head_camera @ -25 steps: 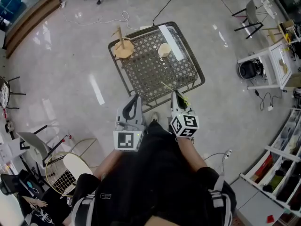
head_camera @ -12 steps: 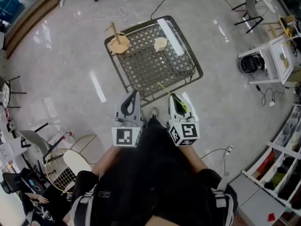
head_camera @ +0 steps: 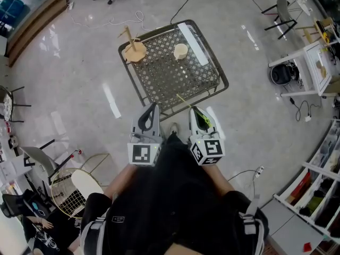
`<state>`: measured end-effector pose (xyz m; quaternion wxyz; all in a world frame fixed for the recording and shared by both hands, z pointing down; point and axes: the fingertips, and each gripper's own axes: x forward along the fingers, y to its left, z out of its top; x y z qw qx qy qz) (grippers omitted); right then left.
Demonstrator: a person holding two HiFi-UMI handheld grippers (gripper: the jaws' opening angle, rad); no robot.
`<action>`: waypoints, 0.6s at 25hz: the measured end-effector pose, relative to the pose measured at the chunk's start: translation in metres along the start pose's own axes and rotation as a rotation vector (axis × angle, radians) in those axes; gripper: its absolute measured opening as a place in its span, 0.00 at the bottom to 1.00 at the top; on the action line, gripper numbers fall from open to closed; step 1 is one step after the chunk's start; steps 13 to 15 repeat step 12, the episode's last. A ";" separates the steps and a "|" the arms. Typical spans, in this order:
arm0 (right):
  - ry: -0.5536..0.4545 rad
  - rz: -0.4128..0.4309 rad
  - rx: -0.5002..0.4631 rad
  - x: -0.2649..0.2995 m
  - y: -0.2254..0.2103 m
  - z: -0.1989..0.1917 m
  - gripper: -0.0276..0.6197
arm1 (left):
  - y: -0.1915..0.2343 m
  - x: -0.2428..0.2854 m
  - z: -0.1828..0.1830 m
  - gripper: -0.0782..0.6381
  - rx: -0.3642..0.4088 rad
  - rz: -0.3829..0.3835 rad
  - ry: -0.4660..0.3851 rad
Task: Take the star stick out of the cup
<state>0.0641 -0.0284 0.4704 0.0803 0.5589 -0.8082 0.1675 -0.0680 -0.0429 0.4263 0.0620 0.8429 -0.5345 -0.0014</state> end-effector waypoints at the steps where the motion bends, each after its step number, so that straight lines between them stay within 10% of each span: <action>1: 0.000 0.000 -0.003 -0.001 0.000 0.000 0.08 | -0.001 -0.001 0.000 0.13 0.001 -0.002 0.000; 15: 0.006 0.002 -0.004 -0.010 0.001 -0.006 0.08 | -0.010 -0.010 -0.010 0.13 0.008 -0.015 0.017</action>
